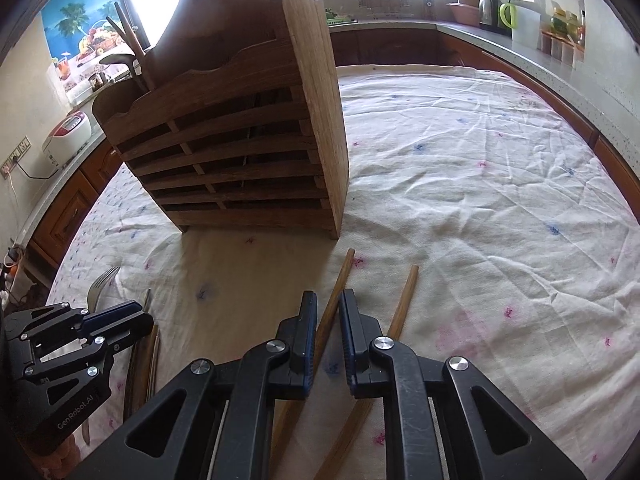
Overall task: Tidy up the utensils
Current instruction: 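Close the left gripper on the metal chopstick while the right gripper closes on a bamboo chopstick, then lift both held chopsticks with both grippers over the wooden holder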
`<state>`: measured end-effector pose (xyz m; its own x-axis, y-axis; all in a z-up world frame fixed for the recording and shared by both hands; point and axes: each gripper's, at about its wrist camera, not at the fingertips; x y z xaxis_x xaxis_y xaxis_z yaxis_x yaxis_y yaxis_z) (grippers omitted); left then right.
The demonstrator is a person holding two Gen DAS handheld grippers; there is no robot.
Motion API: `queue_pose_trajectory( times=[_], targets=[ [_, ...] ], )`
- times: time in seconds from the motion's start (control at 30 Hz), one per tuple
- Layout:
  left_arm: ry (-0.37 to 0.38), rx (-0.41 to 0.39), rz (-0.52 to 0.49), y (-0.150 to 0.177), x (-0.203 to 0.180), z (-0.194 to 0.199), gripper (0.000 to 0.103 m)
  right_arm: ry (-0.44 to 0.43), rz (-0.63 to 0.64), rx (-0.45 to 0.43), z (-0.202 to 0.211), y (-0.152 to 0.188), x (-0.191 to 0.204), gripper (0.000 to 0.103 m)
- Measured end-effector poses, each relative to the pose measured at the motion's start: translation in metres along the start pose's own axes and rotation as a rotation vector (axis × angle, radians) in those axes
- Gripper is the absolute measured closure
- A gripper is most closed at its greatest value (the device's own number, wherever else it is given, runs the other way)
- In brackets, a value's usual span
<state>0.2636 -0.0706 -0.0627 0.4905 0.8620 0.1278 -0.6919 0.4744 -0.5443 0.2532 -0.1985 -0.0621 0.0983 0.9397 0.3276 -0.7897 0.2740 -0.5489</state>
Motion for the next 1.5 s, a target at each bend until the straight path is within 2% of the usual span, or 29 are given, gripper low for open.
queue_pose_trajectory(
  times=[0.1, 0.3, 0.57, 0.77, 0.97, 1.5],
  targets=[
    [0.054, -0.003, 0.022, 0.003, 0.002, 0.003, 0.099, -0.034, -0.012, 0.008, 0.006, 0.002, 0.001, 0.096],
    [0.093, -0.051, 0.069, 0.017, 0.011, 0.032, 0.099, -0.133, -0.067, -0.03, 0.046, 0.008, -0.004, 0.097],
    [0.142, -0.221, 0.137, 0.02, 0.026, 0.105, 0.099, -0.23, -0.069, -0.146, 0.113, 0.005, 0.003, 0.097],
    [0.146, -0.324, 0.148, 0.024, 0.033, 0.153, 0.099, -0.261, -0.054, -0.236, 0.153, 0.002, 0.008, 0.097],
    [0.152, -0.388, 0.15, 0.025, 0.039, 0.181, 0.099, -0.283, -0.032, -0.311, 0.182, -0.003, 0.012, 0.097],
    [0.122, -0.484, 0.175, 0.013, 0.05, 0.21, 0.099, -0.293, -0.021, -0.377, 0.199, -0.017, 0.02, 0.097]
  ],
)
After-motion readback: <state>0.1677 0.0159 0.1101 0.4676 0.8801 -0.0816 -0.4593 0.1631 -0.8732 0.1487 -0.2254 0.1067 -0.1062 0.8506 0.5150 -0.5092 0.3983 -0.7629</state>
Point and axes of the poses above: each gripper's, at about its wrist camera, not at the fingertips, and z roughly against the way its jaws point, x to its left, y to its underside, and after that the axes turned 13 degrees about -z, right-handed
